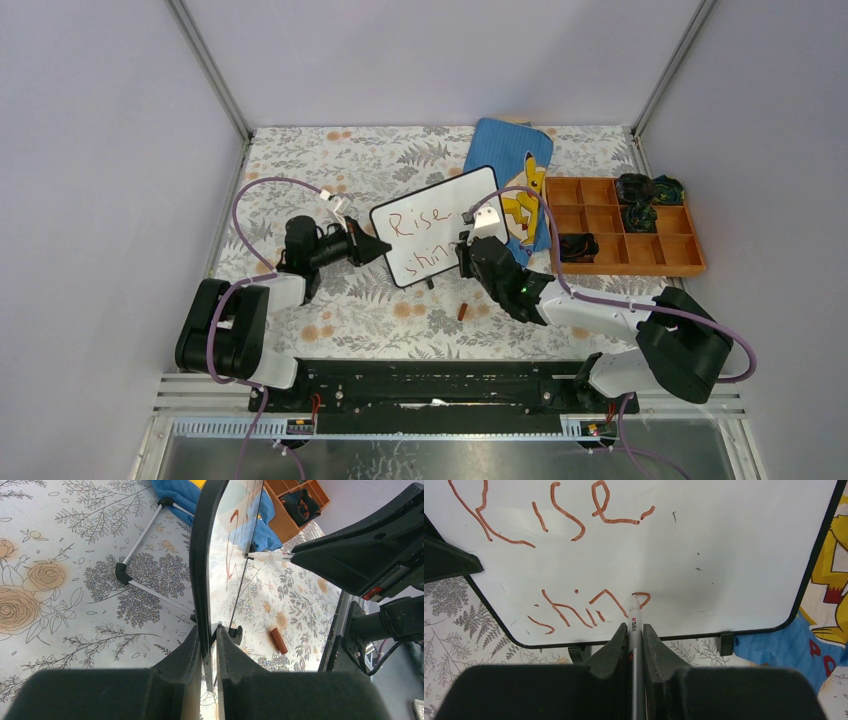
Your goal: Write a sentence on the whiteboard
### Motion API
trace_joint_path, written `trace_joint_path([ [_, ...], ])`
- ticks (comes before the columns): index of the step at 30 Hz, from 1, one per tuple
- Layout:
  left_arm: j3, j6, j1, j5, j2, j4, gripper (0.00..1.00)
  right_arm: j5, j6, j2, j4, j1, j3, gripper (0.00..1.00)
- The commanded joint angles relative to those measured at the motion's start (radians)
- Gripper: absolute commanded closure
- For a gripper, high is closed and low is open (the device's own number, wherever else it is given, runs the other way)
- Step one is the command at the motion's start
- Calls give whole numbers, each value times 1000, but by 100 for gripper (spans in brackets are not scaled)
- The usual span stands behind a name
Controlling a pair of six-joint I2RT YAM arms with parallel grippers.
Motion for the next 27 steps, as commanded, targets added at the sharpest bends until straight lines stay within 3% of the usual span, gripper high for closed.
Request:
trace_joint_path([
  [1,-9,72,-19,-41,23,-133,100,-44,19,12,16,3,7,100],
  [27,-9,78,-18,-44,20,-139,100,40,44,15,-61,4,-27,100],
])
